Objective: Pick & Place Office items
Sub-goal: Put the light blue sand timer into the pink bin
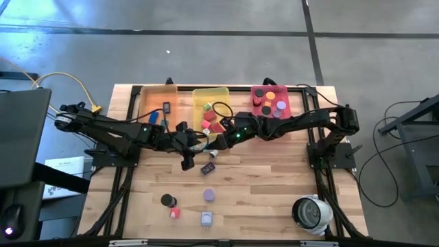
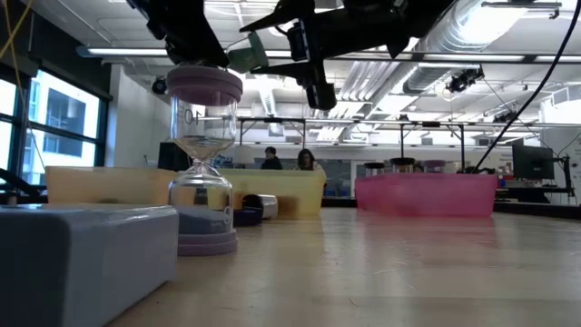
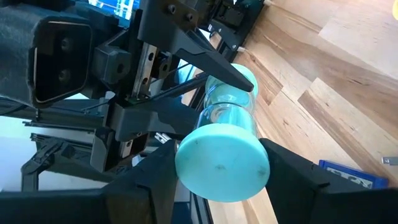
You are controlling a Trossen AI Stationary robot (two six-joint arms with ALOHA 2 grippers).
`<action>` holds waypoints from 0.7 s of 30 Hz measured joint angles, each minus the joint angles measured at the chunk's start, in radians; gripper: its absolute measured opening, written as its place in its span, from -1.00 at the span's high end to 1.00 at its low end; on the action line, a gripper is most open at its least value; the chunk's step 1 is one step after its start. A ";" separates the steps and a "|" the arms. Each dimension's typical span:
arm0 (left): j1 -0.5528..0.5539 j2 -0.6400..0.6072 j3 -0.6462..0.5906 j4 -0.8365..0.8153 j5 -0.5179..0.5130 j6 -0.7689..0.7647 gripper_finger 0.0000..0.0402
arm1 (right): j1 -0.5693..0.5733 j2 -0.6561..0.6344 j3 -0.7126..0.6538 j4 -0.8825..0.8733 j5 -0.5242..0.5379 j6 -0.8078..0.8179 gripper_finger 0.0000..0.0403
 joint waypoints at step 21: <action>-0.034 -0.105 0.002 0.166 -0.002 -0.043 0.19 | -0.024 0.000 0.001 -0.014 -0.019 -0.037 0.07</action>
